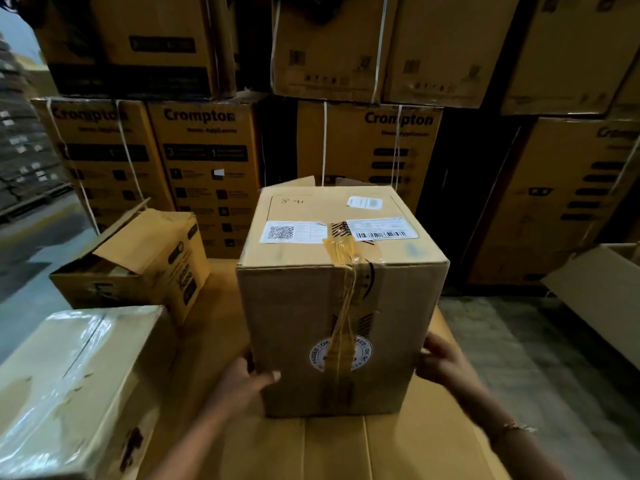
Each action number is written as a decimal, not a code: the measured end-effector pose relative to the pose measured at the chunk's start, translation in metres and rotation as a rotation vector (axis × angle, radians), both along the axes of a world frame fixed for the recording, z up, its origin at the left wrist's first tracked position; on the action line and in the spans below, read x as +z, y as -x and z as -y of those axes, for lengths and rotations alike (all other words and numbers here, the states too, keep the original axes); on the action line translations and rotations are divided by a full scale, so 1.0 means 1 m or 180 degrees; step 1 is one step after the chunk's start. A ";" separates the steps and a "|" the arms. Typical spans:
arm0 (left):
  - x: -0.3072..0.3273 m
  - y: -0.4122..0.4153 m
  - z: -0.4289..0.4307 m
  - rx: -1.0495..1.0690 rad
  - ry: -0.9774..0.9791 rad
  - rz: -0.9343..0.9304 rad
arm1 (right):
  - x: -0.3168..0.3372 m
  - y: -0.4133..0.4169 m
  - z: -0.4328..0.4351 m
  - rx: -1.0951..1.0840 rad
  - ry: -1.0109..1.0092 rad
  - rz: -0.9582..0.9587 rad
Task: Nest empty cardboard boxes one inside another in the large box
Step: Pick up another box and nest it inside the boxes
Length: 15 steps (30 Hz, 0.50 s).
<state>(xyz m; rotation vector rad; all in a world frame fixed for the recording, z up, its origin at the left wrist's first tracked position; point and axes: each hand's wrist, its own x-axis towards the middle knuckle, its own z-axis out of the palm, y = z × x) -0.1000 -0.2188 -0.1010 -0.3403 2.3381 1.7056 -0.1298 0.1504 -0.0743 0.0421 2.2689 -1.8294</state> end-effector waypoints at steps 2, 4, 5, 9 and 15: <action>0.054 -0.005 0.014 -0.0194 -0.1028 -0.0091 | 0.040 0.010 -0.015 -0.0240 0.0761 0.0060; 0.102 -0.002 0.029 -0.0251 -0.1744 -0.0521 | 0.085 0.026 -0.024 -0.0450 0.1061 -0.0002; 0.124 0.004 0.032 -0.0115 -0.1868 -0.0665 | 0.105 0.035 -0.025 -0.0462 0.1068 -0.0047; 0.181 0.049 0.024 0.0314 -0.1197 -0.0480 | 0.152 0.071 -0.004 0.0059 0.0468 0.0358; 0.203 0.082 -0.004 -0.0033 -0.0971 -0.0058 | 0.174 0.088 0.029 -0.0057 0.0035 0.0736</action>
